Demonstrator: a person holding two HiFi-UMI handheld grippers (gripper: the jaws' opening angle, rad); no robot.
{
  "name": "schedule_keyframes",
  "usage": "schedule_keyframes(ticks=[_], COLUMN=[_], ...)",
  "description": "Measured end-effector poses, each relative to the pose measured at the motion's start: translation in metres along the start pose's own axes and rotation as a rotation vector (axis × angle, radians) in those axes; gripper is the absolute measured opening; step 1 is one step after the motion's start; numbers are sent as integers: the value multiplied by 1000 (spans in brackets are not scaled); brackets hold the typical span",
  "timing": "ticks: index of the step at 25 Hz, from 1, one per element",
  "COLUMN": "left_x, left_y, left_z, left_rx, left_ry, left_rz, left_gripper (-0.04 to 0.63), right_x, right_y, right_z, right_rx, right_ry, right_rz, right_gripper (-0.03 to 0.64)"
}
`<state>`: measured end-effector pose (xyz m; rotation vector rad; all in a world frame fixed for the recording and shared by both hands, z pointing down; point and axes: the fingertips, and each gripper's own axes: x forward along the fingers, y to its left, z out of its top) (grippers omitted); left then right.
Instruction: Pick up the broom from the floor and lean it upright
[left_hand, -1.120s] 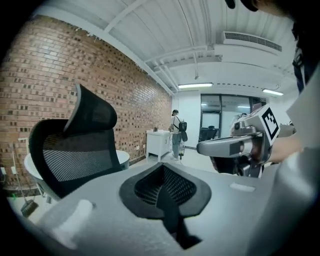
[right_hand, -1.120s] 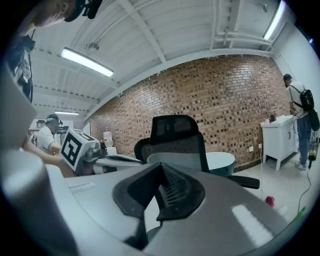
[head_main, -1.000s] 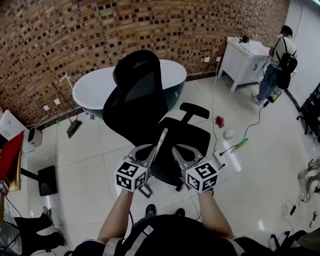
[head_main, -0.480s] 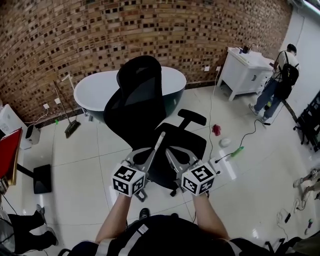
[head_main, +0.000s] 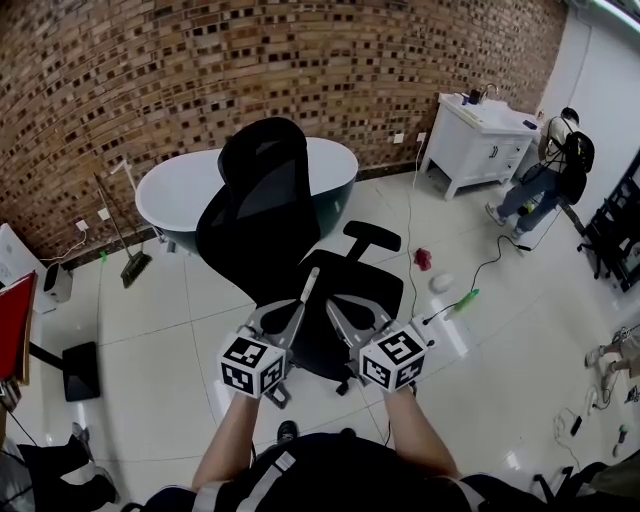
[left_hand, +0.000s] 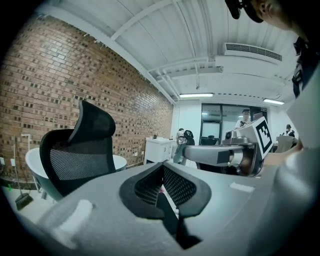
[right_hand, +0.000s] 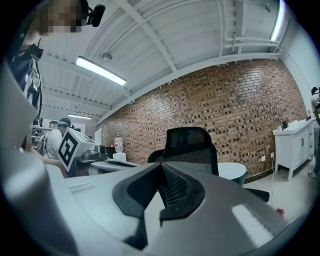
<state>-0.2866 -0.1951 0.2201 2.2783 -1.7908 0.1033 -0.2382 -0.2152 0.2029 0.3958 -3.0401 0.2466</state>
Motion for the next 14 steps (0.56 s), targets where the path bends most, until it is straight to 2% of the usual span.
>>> schedule_keyframes(ticks=[14], left_x=[5], left_y=[-3], left_z=[7], left_rx=[5], left_ry=[-5], left_rz=[-15], left_gripper=[2], right_x=[0], right_y=[-6], right_z=[3], right_rx=[4], right_ry=[-14], right_rz=[-11], right_gripper=[6])
